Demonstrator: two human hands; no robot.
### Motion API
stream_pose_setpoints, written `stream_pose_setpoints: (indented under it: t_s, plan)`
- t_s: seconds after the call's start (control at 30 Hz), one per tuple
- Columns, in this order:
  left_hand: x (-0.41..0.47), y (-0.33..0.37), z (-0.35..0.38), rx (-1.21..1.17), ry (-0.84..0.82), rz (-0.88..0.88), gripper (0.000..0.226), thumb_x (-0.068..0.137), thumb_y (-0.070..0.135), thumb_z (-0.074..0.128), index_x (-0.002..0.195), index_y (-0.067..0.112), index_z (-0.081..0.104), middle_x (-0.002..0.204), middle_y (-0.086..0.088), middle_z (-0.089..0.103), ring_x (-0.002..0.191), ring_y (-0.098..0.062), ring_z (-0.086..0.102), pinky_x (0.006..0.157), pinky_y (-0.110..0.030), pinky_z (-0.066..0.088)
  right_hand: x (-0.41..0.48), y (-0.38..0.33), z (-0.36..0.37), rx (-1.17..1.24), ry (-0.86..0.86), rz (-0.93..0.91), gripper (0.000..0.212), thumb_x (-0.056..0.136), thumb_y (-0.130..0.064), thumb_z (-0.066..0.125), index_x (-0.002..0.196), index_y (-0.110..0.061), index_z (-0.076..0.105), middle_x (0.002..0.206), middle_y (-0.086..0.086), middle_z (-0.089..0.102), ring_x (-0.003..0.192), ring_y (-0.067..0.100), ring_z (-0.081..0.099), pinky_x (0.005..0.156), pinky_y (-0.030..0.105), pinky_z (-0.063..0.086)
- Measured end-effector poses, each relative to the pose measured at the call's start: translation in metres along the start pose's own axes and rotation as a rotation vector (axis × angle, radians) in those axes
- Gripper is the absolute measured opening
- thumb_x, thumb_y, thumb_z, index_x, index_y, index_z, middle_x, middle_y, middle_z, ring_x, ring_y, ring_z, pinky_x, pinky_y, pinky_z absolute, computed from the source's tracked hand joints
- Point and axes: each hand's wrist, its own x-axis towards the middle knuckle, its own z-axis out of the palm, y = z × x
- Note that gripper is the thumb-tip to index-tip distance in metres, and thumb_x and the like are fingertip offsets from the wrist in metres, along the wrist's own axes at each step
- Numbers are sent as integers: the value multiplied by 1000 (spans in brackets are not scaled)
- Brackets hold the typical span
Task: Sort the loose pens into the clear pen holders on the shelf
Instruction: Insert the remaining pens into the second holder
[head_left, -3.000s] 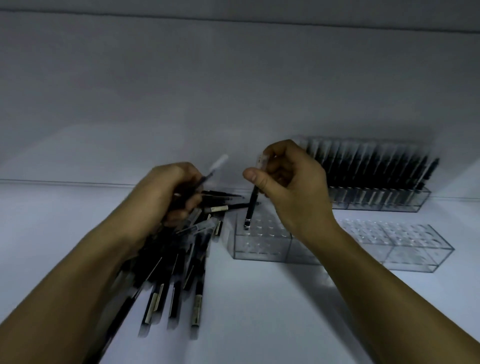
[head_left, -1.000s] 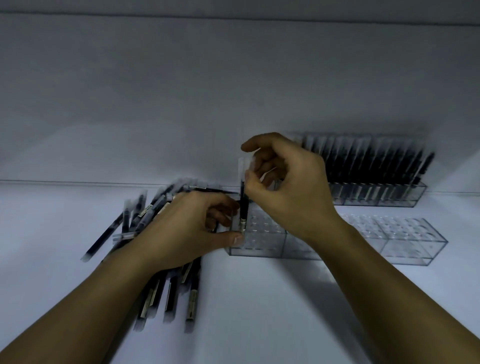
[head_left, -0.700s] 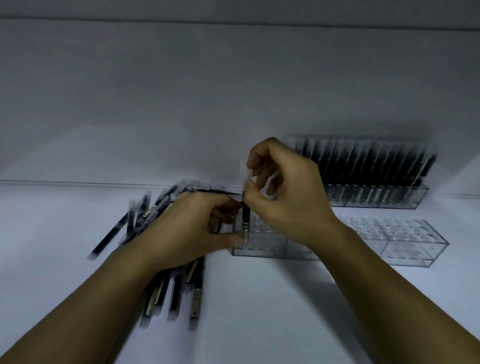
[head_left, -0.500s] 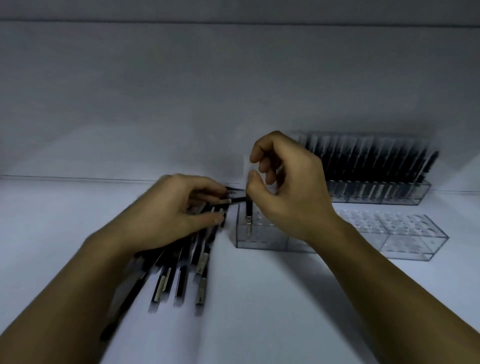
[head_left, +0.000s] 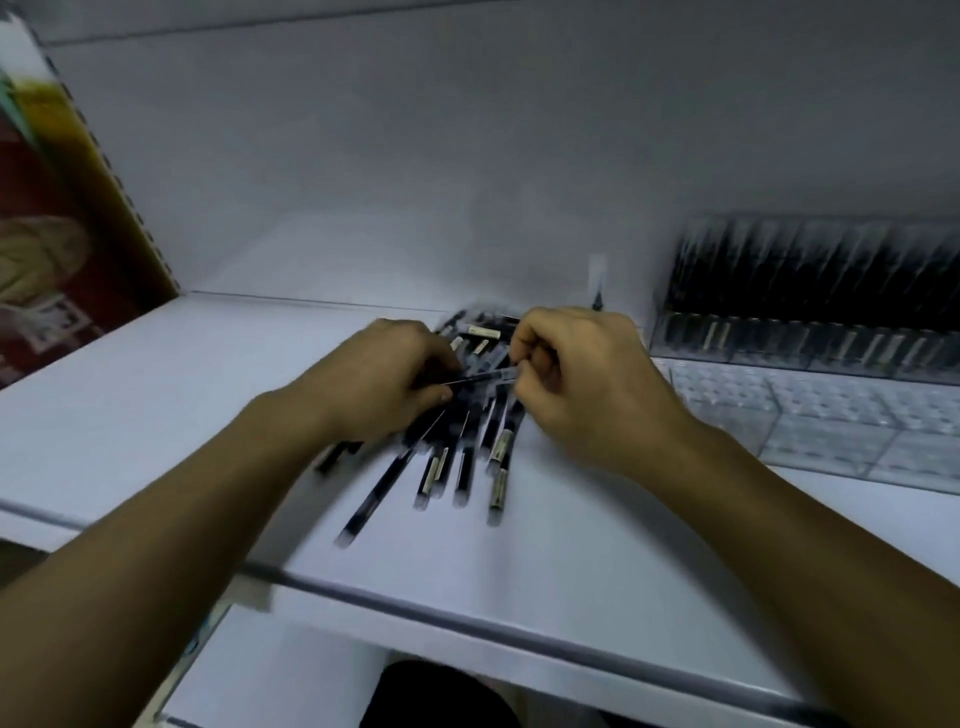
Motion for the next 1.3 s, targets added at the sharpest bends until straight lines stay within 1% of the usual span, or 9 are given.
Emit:
stream_pose_setpoints:
  t_s: [0.17, 0.43, 0.67, 0.77, 0.87, 0.97, 1.07, 1.23, 1.3]
  plan:
    - [0, 4, 1, -12, 69, -39, 17, 89, 19, 70, 105, 25, 73, 98, 5, 72, 86, -14, 63, 77, -28, 49, 1, 1, -3, 44, 13, 71, 13, 82, -4, 64, 80, -16, 66, 64, -5, 60, 63, 8, 55, 61, 7, 35]
    - [-13, -37, -21, -98, 60, -476, 14, 90, 25, 69, 101, 19, 73, 86, 5, 73, 73, -10, 62, 71, -25, 45, 0, -5, 5, -49, -95, 36, 8, 87, -12, 60, 87, -18, 66, 76, -9, 57, 71, 12, 53, 68, 32, 49]
    - [-18, -42, -7, -116, -103, -533, 14, 89, 33, 69, 99, 23, 70, 88, 4, 72, 84, -15, 64, 72, -26, 44, -3, -13, 23, -129, -198, 4, 9, 90, -19, 57, 90, -24, 64, 83, -9, 63, 83, 18, 57, 86, 40, 49]
    - [-8, -43, -12, -130, -40, -592, 31, 88, 46, 65, 108, 23, 67, 99, 2, 70, 99, -22, 64, 76, -29, 44, -3, -12, 24, -115, -193, 20, 10, 89, -19, 57, 88, -25, 65, 81, -10, 62, 81, 17, 57, 86, 39, 48]
    - [6, -33, -19, -247, -236, -693, 67, 85, 57, 65, 134, 15, 48, 128, -4, 54, 117, -28, 54, 92, -38, 51, -3, -10, 24, -95, -181, 31, 10, 88, -18, 58, 86, -25, 65, 79, -11, 60, 79, 17, 56, 82, 37, 48]
    - [18, -24, -19, -301, -408, -732, 53, 79, 44, 75, 110, 7, 54, 115, -3, 55, 102, -23, 58, 86, -39, 57, -4, -9, 24, -89, -183, 32, 10, 88, -18, 59, 86, -25, 65, 77, -12, 59, 76, 15, 55, 81, 35, 47]
    - [28, -23, -11, -168, -408, -738, 33, 73, 32, 79, 79, 9, 56, 89, -7, 58, 77, -22, 58, 71, -33, 55, -4, -9, 24, -83, -182, 37, 10, 88, -18, 59, 86, -25, 66, 76, -12, 59, 75, 15, 55, 81, 35, 47]
    - [43, -24, -9, -67, -417, -771, 41, 76, 30, 80, 100, 3, 62, 104, -14, 63, 93, -33, 66, 84, -41, 59, -4, -10, 23, -61, -187, 48, 11, 88, -18, 60, 88, -25, 68, 77, -12, 59, 75, 15, 57, 83, 37, 50]
    - [48, -25, -7, -33, -409, -775, 35, 77, 29, 80, 94, 3, 62, 97, -13, 67, 82, -29, 68, 73, -37, 60, -4, -10, 22, -54, -192, 54, 11, 89, -18, 60, 89, -25, 68, 77, -13, 59, 75, 14, 57, 85, 38, 51]
